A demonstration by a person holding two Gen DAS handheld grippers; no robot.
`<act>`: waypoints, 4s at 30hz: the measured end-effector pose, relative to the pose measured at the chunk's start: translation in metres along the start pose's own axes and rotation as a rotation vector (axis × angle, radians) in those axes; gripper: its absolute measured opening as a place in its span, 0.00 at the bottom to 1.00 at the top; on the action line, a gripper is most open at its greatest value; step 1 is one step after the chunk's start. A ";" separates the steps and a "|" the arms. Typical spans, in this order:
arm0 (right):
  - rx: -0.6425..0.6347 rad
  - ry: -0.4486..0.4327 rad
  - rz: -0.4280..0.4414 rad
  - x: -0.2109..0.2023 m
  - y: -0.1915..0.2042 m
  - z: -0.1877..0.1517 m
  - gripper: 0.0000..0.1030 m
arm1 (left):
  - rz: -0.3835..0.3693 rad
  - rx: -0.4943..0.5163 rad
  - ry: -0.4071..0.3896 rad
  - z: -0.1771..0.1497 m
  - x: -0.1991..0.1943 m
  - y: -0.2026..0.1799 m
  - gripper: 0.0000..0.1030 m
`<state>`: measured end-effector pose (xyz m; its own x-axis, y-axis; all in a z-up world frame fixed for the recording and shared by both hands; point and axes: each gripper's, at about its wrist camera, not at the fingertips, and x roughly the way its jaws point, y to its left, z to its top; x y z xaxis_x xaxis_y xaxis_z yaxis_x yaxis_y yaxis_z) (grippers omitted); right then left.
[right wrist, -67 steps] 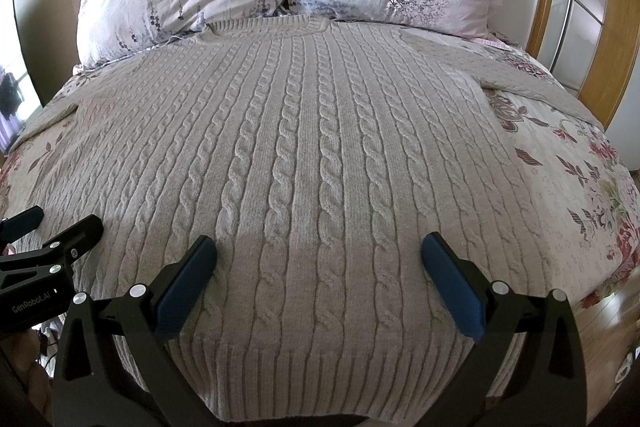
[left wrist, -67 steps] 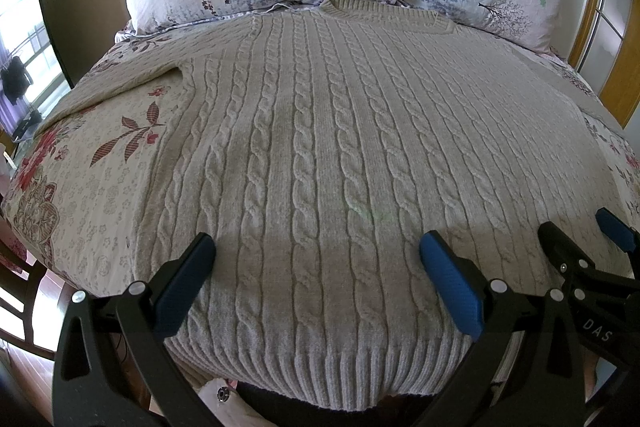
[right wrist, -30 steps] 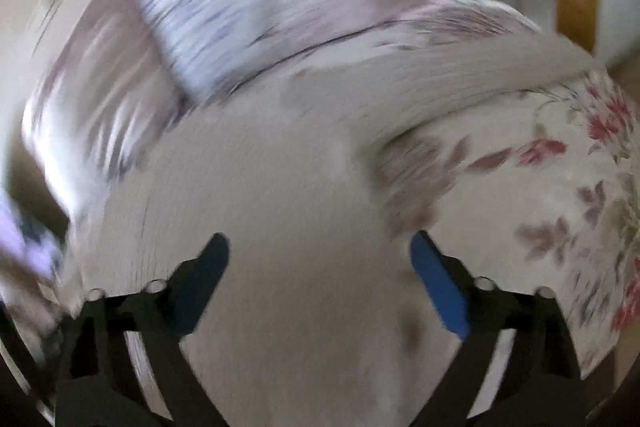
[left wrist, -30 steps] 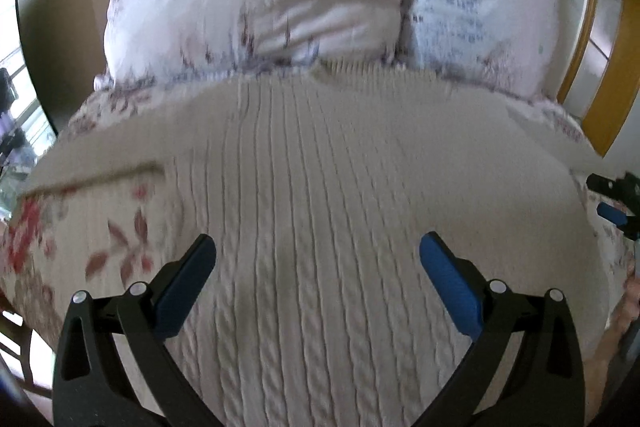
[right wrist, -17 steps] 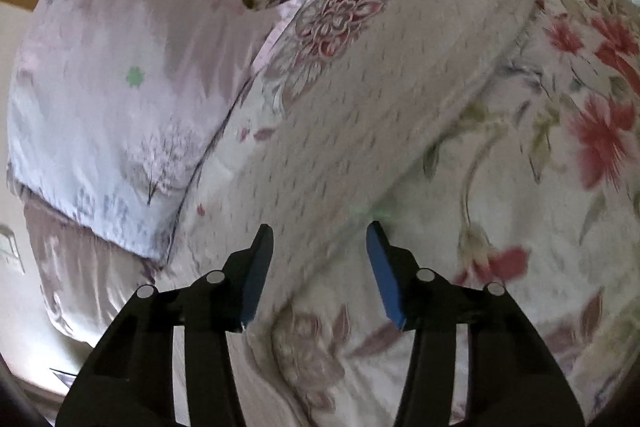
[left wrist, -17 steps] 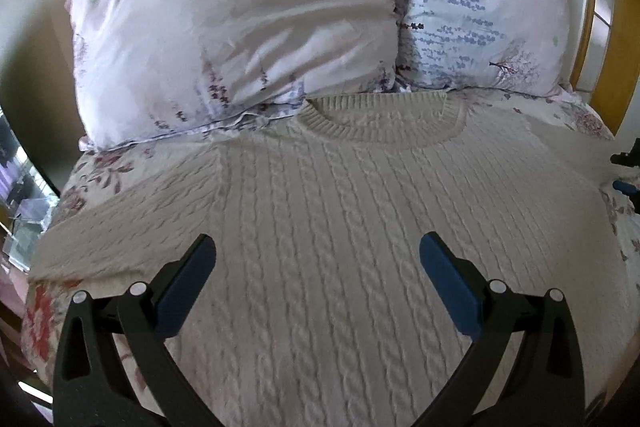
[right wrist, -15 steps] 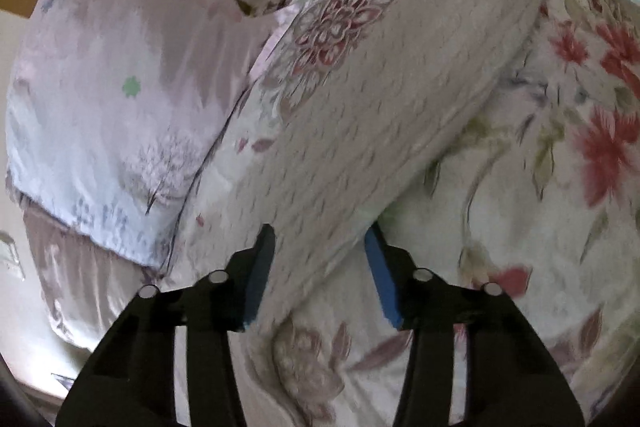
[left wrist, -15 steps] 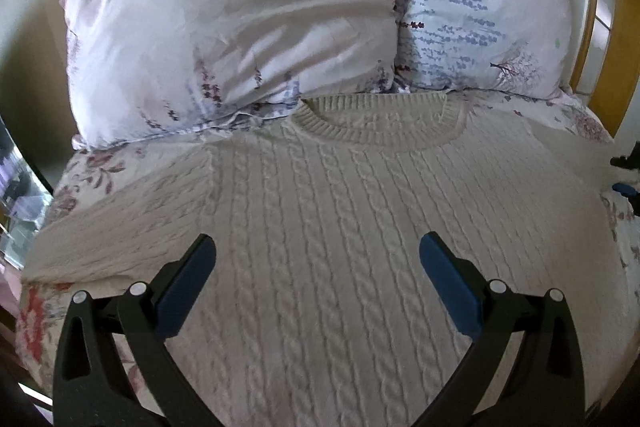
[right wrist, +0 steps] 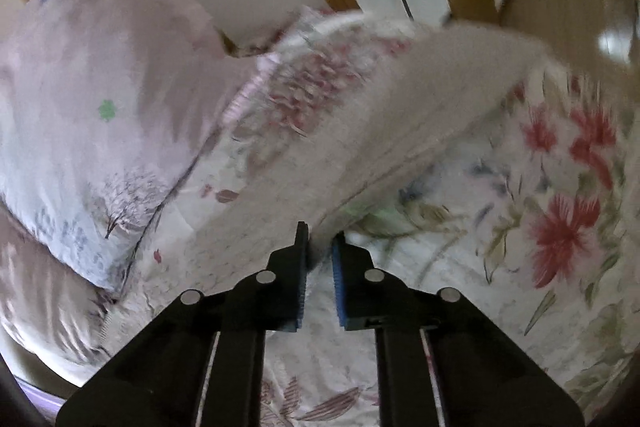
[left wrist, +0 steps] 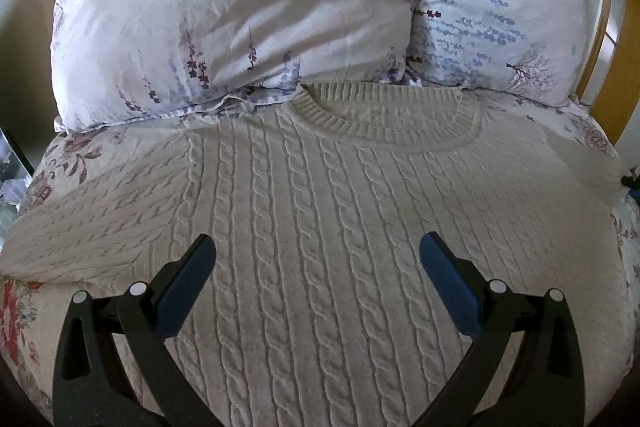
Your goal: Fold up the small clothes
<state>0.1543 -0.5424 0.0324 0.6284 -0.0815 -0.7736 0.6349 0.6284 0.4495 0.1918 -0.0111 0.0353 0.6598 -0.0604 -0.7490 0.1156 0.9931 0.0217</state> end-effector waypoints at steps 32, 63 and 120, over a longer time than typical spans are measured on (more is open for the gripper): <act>-0.052 0.229 0.337 0.016 0.099 -0.093 0.53 | -0.399 -0.236 -0.034 -0.003 0.007 0.035 0.98; -0.967 0.428 0.418 0.003 0.292 -0.260 0.51 | -0.572 -0.499 0.058 -0.011 0.015 0.090 0.91; -0.750 0.251 0.104 0.020 0.233 -0.204 0.73 | -0.192 -1.034 -0.086 -0.096 -0.044 0.339 0.67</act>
<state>0.2234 -0.2399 0.0309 0.4908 0.1269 -0.8620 0.0511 0.9834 0.1739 0.1307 0.3376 0.0126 0.7527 -0.1928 -0.6295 -0.4385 0.5664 -0.6978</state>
